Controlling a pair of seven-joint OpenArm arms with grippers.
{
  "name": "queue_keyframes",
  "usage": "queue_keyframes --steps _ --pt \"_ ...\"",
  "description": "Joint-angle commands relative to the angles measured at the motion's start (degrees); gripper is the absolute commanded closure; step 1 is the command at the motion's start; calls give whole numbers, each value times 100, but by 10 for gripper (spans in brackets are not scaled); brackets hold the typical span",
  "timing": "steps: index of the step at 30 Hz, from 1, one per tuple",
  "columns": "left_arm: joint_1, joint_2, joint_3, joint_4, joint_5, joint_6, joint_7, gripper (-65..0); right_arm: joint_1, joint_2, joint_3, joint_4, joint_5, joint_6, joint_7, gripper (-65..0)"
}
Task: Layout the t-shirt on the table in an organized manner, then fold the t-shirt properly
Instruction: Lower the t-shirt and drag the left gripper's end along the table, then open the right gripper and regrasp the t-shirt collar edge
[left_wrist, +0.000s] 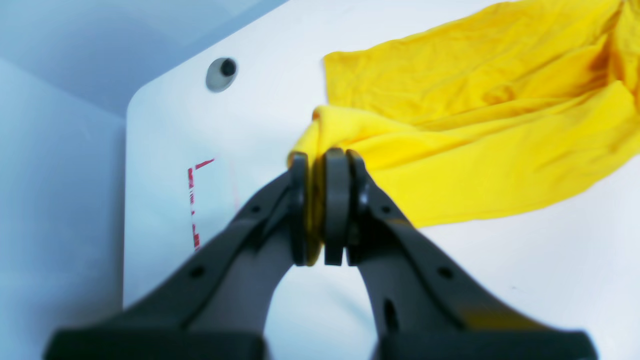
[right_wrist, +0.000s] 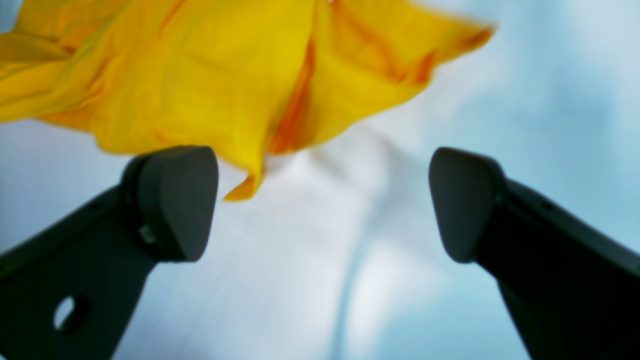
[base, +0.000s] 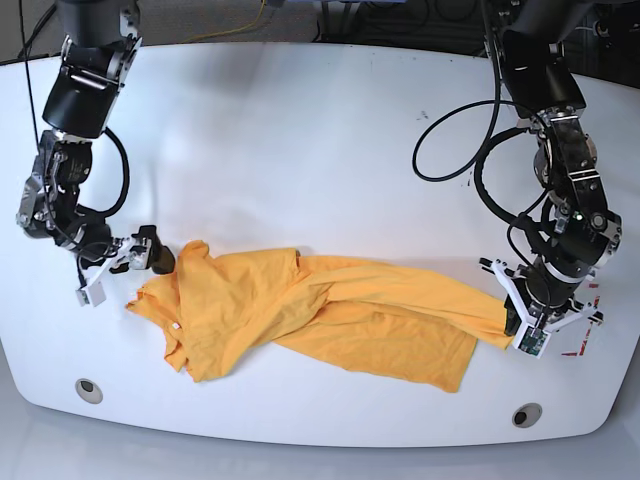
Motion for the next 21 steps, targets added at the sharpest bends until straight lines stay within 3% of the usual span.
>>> queue_keyframes --steps 1,21 --pt "-65 -34 -6 101 -47 22 -142 -32 154 23 17 142 186 25 167 -650" --pt "14 -26 21 101 -47 13 -133 -32 857 -311 17 -280 168 16 185 -650"
